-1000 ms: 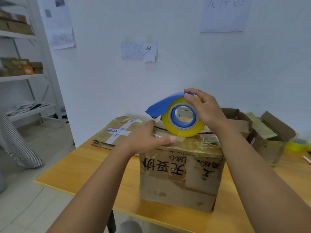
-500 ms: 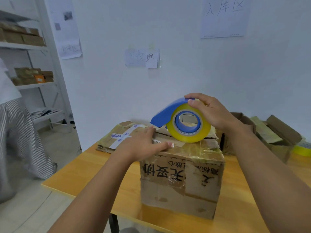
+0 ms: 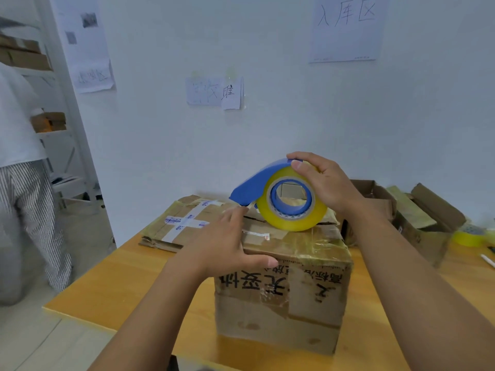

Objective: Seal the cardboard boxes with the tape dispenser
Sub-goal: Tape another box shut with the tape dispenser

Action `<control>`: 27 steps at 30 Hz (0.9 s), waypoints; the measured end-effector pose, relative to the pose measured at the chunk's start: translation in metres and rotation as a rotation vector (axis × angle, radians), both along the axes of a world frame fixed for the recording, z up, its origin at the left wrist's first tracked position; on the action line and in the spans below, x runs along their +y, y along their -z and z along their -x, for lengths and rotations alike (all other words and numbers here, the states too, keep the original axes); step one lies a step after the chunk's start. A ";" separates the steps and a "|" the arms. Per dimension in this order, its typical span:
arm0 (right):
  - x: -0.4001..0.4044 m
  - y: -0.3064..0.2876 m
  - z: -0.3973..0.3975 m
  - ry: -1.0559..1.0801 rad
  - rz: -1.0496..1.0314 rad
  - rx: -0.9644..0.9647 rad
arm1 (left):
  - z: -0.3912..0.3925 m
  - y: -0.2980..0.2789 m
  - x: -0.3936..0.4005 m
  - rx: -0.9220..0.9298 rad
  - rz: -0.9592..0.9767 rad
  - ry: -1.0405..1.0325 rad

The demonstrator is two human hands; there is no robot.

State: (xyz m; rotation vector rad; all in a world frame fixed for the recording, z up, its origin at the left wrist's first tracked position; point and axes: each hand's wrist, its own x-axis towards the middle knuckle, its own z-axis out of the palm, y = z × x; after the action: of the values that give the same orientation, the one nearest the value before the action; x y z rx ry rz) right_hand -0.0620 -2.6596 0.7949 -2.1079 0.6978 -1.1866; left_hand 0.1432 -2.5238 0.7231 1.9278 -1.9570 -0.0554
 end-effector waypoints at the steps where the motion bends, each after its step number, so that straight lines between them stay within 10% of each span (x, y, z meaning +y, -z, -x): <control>1: 0.000 0.000 0.000 0.000 0.001 -0.002 | 0.000 0.001 0.000 0.015 0.018 0.009; 27: -0.009 -0.004 0.025 0.040 0.052 0.005 | -0.020 -0.018 -0.020 -0.116 -0.190 0.017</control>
State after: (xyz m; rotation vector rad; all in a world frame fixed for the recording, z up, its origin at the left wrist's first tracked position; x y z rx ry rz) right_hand -0.0869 -2.6687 0.7987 -2.1496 0.7222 -1.2334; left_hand 0.1635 -2.5438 0.7411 2.0752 -2.1116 -0.1411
